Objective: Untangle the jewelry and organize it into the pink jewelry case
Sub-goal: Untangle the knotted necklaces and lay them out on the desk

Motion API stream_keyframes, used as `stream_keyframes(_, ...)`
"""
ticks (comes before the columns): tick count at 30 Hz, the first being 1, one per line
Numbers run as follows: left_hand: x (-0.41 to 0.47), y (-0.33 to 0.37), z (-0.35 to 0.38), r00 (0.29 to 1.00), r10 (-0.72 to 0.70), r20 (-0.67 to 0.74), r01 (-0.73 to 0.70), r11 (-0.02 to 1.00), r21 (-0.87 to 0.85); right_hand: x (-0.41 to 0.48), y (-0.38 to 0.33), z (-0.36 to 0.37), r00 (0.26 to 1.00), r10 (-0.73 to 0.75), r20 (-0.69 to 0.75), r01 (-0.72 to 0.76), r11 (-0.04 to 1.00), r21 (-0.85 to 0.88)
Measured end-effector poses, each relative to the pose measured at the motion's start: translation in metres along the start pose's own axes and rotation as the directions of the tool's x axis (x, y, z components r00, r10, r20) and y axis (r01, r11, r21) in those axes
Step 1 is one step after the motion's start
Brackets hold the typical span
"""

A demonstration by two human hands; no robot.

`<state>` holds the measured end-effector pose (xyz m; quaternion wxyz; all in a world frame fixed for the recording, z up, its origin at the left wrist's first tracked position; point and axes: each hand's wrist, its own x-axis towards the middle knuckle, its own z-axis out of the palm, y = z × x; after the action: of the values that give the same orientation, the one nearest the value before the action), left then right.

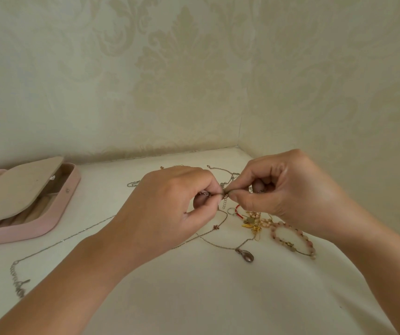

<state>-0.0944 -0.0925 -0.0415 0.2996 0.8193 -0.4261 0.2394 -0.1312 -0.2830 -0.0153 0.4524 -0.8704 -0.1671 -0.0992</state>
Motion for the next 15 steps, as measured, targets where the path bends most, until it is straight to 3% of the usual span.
stream_keyframes(4, 0.0, 0.0, -0.001, 0.998, 0.053, -0.024, -0.05, 0.995, 0.091, 0.0, 0.0, 0.002, 0.999, 0.013, -0.03, -0.012, 1.0, 0.016)
stream_keyframes(8, 0.0, -0.001, 0.001, 0.999, 0.005, -0.037, -0.002, 0.997, 0.08, 0.0, 0.0, 0.007, 0.992, -0.022, -0.122, 0.018, 0.999, -0.027)
stream_keyframes(15, -0.002, -0.005, 0.005, 0.969, -0.24, -0.05, 0.223, 0.949, -0.223, 0.001, 0.004, 0.015, 0.958, -0.163, -0.236, 0.125, 0.978, -0.169)
